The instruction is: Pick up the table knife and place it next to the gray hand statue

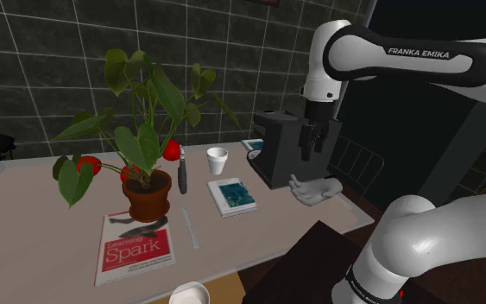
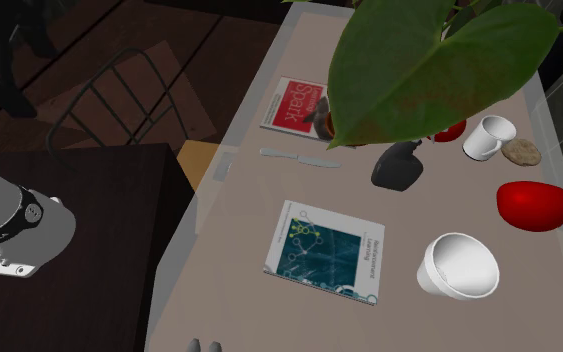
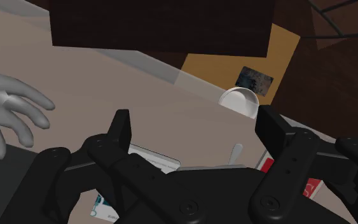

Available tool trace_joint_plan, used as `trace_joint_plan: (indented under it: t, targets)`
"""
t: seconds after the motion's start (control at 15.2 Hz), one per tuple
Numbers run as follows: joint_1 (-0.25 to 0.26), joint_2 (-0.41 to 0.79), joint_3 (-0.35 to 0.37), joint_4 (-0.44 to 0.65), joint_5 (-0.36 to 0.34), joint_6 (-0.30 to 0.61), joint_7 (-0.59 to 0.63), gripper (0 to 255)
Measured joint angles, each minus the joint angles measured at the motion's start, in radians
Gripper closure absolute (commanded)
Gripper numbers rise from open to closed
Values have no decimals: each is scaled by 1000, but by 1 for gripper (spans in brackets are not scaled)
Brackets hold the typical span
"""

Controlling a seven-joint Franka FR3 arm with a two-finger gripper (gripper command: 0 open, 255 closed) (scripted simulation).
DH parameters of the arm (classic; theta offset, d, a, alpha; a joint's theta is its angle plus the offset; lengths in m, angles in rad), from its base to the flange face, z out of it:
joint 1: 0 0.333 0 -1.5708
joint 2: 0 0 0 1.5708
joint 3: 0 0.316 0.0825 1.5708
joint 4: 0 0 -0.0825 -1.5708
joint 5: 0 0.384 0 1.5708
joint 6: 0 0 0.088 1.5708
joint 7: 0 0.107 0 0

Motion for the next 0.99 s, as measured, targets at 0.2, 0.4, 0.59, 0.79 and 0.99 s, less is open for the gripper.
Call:
trace_joint_plan:
  t: [0.2, 0.4, 0.59, 0.79, 0.99]
  targets:
    - [3, 11, 18, -23, 13, 41, 24, 0]
    - [8, 56, 56, -68, 37, 146, 75, 0]
    - [14, 104, 96, -111, 60, 254, 129, 0]
    - [19, 169, 136, -138, 77, 366, 183, 0]
    - [20, 273, 181, -134, 87, 484, 244, 0]
